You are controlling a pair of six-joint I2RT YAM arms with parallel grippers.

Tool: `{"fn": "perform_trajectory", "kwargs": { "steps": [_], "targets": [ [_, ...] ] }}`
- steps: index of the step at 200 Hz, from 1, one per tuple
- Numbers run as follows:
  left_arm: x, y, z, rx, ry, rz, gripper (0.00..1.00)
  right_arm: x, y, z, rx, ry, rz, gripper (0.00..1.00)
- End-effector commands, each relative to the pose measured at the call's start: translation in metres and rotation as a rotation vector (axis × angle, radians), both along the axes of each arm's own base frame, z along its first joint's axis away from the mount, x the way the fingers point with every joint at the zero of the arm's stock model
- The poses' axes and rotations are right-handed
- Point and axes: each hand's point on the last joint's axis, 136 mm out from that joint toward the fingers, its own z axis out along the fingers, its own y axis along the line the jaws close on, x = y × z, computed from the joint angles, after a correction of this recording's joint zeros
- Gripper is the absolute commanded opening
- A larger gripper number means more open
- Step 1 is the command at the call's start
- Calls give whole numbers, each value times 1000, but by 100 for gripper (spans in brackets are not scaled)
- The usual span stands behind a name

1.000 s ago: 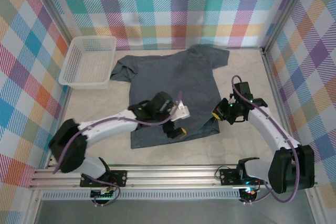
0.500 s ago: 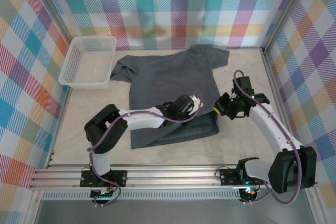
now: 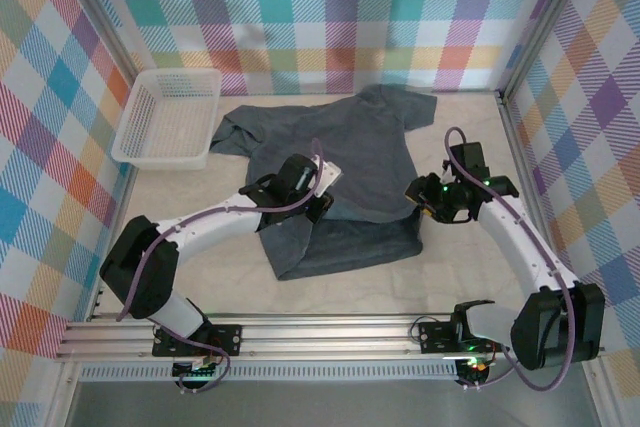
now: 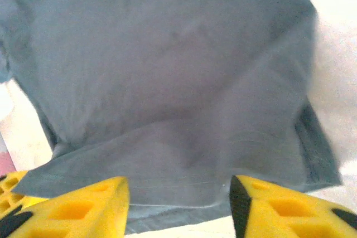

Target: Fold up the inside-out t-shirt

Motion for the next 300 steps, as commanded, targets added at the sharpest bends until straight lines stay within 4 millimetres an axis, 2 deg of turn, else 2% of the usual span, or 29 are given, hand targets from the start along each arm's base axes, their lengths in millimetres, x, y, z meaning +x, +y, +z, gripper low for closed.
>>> {"fn": "perform_trajectory", "kwargs": {
  "steps": [1, 18, 34, 51, 67, 84, 106, 126, 143, 149, 166, 191, 206, 221, 237, 253, 270, 283, 300],
  "targets": [
    [-4, -17, 37, -110, 59, -18, 0, 4, 38, 41, -47, -336, 269, 56],
    [4, -23, 50, -139, 79, 14, 0, -3, 80, 45, -102, -499, 439, 51],
    [8, -21, 56, -147, 136, 59, 0, -6, 114, 36, -189, -610, 552, 44],
    [15, -21, 66, -179, 164, 100, 0, -3, 139, 20, -258, -760, 619, 32],
    [19, -21, 75, -216, 176, 120, 0, 1, 157, 12, -350, -978, 647, 15],
    [25, -19, 85, -245, 174, 146, 0, 14, 161, 3, -549, -1120, 646, 0],
    [29, -20, 103, -287, 170, 154, 0, 39, 153, 0, -807, -1227, 600, 0],
    [24, -30, 126, -349, 192, 112, 0, 64, 157, -5, -1090, -1322, 620, 0],
    [15, -40, 155, -417, 211, 55, 0, 87, 157, -4, -1340, -1393, 584, 0],
    [12, -41, 168, -437, 209, 42, 0, 98, 155, -8, -1418, -1371, 589, 0],
    [-1, -46, 201, -462, 191, -12, 0, 119, 146, -11, -1477, -1319, 577, 0],
    [-26, -59, 241, -443, 120, -107, 0, 140, 134, -37, -1410, -1107, 675, 0],
    [-35, -66, 254, -422, 85, -143, 0, 136, 136, -54, -1241, -998, 725, 0],
    [-34, -68, 261, -415, 63, -139, 0, 130, 146, -60, -1124, -923, 788, 0],
    [-35, -68, 272, -442, 48, -141, 0, 125, 156, -44, -1013, -868, 810, 0],
    [-38, -69, 285, -463, 25, -156, 0, 122, 167, -10, -872, -882, 774, 0],
    [-26, -59, 285, -412, -42, -91, 0, 119, 170, 11, -747, -942, 747, 0],
    [-15, -47, 288, -366, -94, -23, 0, 117, 161, 0, -609, -852, 730, 0],
    [-22, -47, 309, -416, -120, -56, 0, 116, 151, -27, -410, -660, 674, 0]
  ]
}}
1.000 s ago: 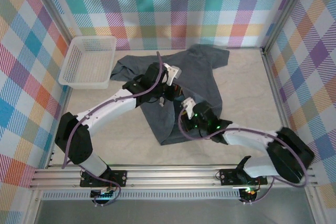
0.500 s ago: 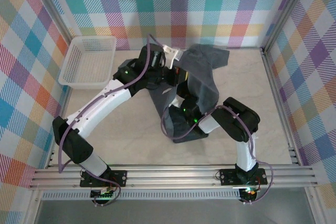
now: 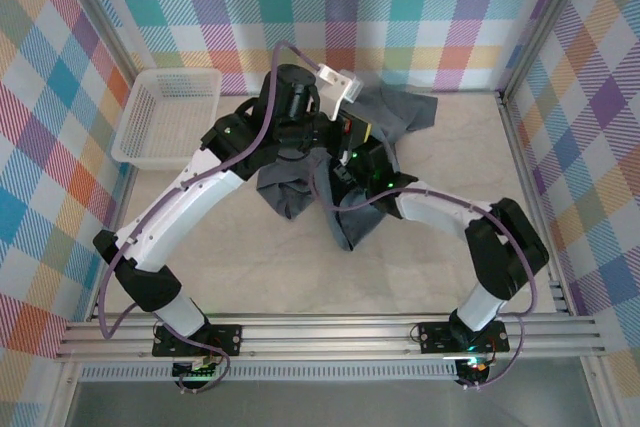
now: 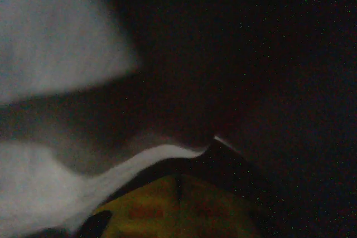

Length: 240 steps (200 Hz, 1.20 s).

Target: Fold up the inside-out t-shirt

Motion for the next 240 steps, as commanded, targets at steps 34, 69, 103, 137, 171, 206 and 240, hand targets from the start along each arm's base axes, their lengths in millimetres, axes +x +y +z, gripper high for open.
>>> {"fn": "perform_trajectory", "kwargs": {
  "steps": [34, 69, 103, 137, 171, 206, 240],
  "targets": [
    [-19, -12, 60, -155, -54, -105, 0, -13, 1, -61, 306, 612, -102, 0],
    [-15, -38, 79, -203, -60, -158, 0, -5, 20, -86, 347, 726, -183, 4],
    [-13, -59, 92, -233, -60, -192, 0, 11, 27, -59, 422, 676, -244, 17],
    [-42, -70, 122, -304, -107, -280, 0, 20, 21, -118, 272, 773, -338, 33],
    [-72, -55, 144, -310, -189, -302, 0, 12, 19, -134, 205, 847, -341, 52],
    [-68, -45, 130, -230, -234, -246, 0, 7, 18, -103, 250, 880, -343, 62],
    [-73, -50, 122, -209, -226, -278, 0, 9, 17, -104, 216, 905, -371, 87]
  ]
}}
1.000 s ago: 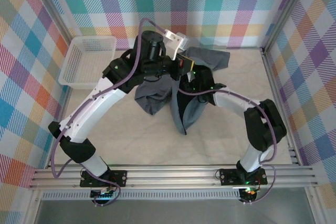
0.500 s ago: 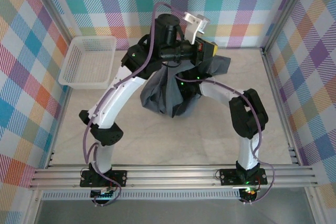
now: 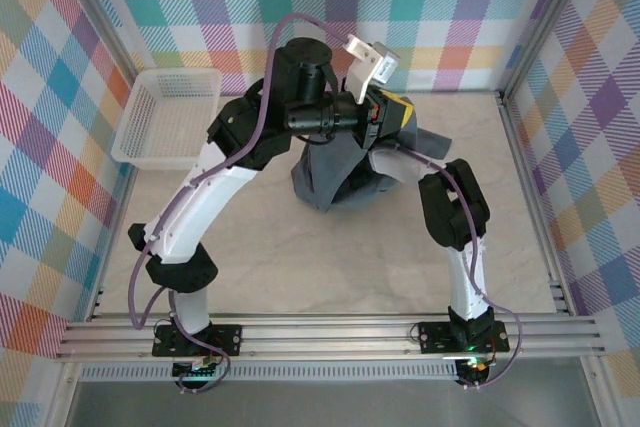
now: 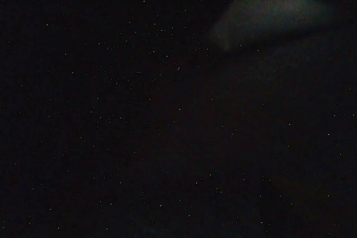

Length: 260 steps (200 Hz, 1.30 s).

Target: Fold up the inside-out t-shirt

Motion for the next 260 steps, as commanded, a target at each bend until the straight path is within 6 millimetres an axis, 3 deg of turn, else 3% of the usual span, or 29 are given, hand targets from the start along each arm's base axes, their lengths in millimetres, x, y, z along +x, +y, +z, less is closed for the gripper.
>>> {"fn": "perform_trajectory", "kwargs": {
  "steps": [1, 21, 34, 66, 90, 110, 118, 128, 139, 162, 180, 199, 226, 245, 260],
  "targets": [
    [-22, 2, 26, -56, -82, -60, 0, 1, 0, 14, -9, 24, 3, 89],
    [-36, 5, 37, -60, -137, -81, 0, -10, -11, -23, -132, 134, 51, 99],
    [-44, 11, 48, -78, -169, -82, 0, -17, -19, -38, -193, 181, 80, 100],
    [-63, 30, 81, -139, -272, -74, 0, -29, -37, -57, -295, 240, 113, 100],
    [-65, 45, 97, -161, -336, -27, 0, -40, -40, -70, -300, 272, 135, 96],
    [-62, 53, 98, -148, -359, 8, 0, -47, -34, -75, -256, 287, 159, 76],
    [-57, 52, 95, -132, -363, 30, 0, -49, -30, -73, -229, 282, 175, 58],
    [-43, 53, 88, -98, -363, 99, 0, -50, -23, -62, -179, 254, 187, 28],
    [-17, 58, 77, -42, -360, 226, 0, -50, -15, -38, -114, 184, 201, 3],
    [76, 94, 35, 74, -206, 555, 0, -63, -1, 27, 7, 30, 269, 0],
    [151, 131, -25, 125, 34, 692, 0, -86, 8, 71, 93, -65, 336, 0],
    [207, 155, -100, 205, 200, 758, 0, -105, 10, 120, 160, -185, 365, 0],
    [244, 180, -209, 331, 399, 849, 0, -110, -3, 196, 215, -384, 332, 0],
    [244, 192, -278, 422, 514, 875, 0, -107, -12, 243, 224, -521, 311, 0],
    [232, 198, -311, 459, 555, 878, 0, -91, -30, 262, 137, -590, 223, 0]
  ]
}}
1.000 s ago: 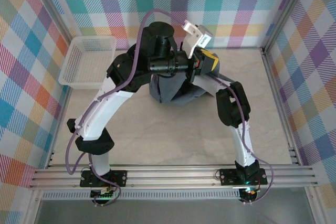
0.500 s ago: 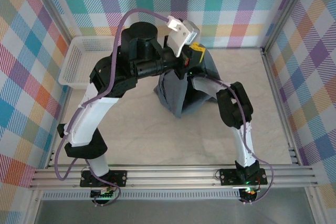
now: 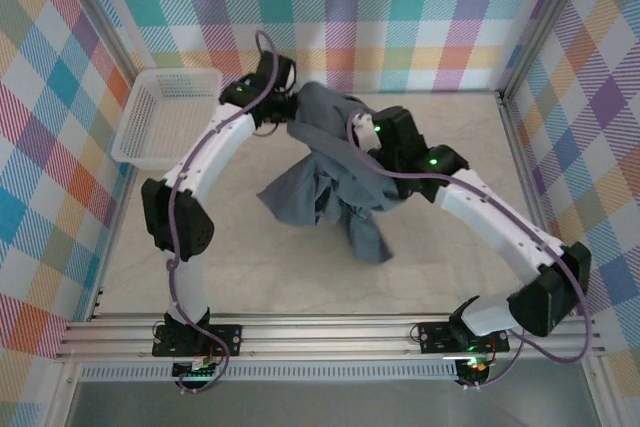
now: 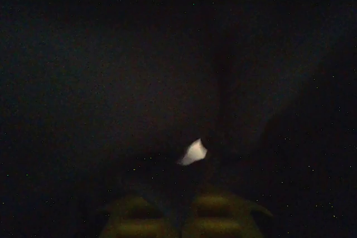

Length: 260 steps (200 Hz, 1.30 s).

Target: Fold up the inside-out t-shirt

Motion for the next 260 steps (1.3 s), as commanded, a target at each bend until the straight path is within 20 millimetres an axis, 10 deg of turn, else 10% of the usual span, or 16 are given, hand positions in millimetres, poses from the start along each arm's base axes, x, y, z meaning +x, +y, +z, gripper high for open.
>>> {"fn": "perform_trajectory", "kwargs": {
  "steps": [1, 58, 82, 126, 178, 190, 206, 240, 260],
  "targets": [
    [-14, 4, -20, -49, 34, 39, 0, 27, -19, 36, -41, -147, -126, 0],
    [-66, 70, -64, -44, 74, 170, 1, 54, -50, 71, -46, -207, -270, 0],
    [-78, 81, -28, -86, 20, 165, 58, 49, -46, 88, 43, -211, -259, 0],
    [-136, -46, 89, -508, -81, -394, 79, 41, -22, 89, 138, -166, -154, 0],
    [-153, -116, 49, -354, -46, -624, 93, 35, -14, 89, 173, -108, -116, 0],
    [-133, -108, 30, -273, -37, -521, 80, 33, -15, 86, 167, -98, -117, 0],
    [-111, -84, 14, -142, -49, -379, 0, 36, -25, 81, 138, -86, -171, 0],
    [-86, 15, -15, -66, -12, -16, 0, 37, -59, 67, 142, -53, -287, 0],
    [-103, 35, -45, 19, 47, -39, 0, 26, -51, 38, 133, 26, -238, 0]
  ]
}}
